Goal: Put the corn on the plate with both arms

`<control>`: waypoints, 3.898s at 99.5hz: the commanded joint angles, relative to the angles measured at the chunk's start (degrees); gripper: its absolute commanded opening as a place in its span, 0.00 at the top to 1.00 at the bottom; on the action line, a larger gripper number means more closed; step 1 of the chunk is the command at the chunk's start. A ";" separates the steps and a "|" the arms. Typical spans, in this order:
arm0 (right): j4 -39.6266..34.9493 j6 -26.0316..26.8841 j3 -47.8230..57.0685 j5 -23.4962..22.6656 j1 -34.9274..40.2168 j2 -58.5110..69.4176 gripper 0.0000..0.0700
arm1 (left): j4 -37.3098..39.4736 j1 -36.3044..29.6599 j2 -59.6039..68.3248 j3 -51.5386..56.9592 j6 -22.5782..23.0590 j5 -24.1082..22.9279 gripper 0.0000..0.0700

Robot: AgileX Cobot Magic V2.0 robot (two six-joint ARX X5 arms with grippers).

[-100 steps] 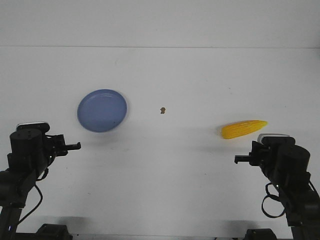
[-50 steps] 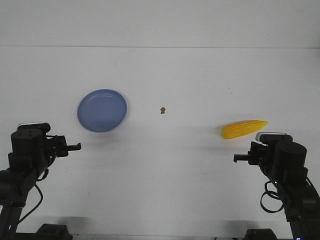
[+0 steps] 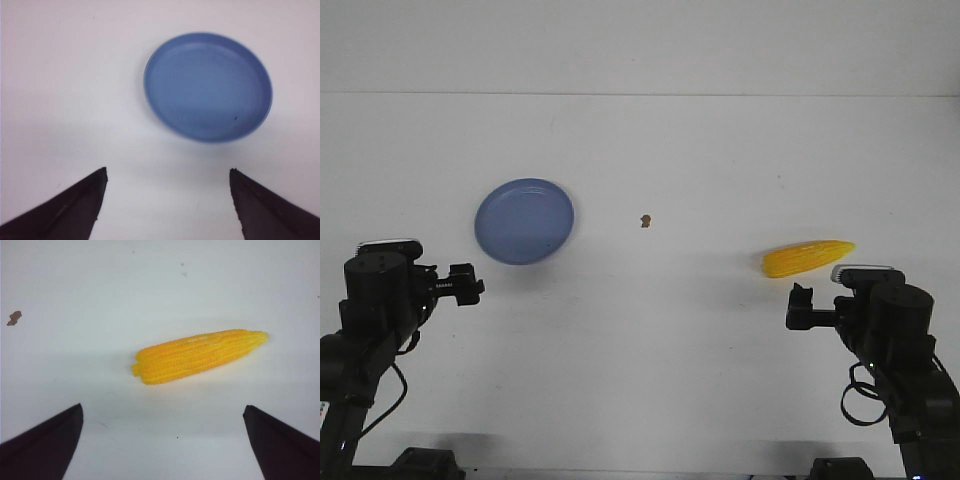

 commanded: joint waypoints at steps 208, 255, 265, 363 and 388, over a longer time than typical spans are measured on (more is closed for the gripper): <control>0.31 -0.26 1.11 -0.02 0.04 0.24 0.03 | 3.04 -1.46 45.72 18.75 3.43 37.20 0.99; 0.33 -0.26 1.14 -0.02 0.04 0.24 0.03 | 14.78 -16.28 42.93 0.17 -0.61 37.16 0.99; 0.33 -0.26 1.14 -0.02 0.04 0.24 0.03 | 15.26 -17.88 42.93 -0.61 -0.85 36.74 0.99; 1.20 -0.26 1.11 -0.02 0.04 0.24 0.03 | 13.38 -11.96 31.41 -0.66 3.10 31.26 0.21; 1.22 0.66 1.11 0.00 0.04 0.24 0.03 | 8.09 -7.19 18.64 -0.66 6.23 7.19 0.21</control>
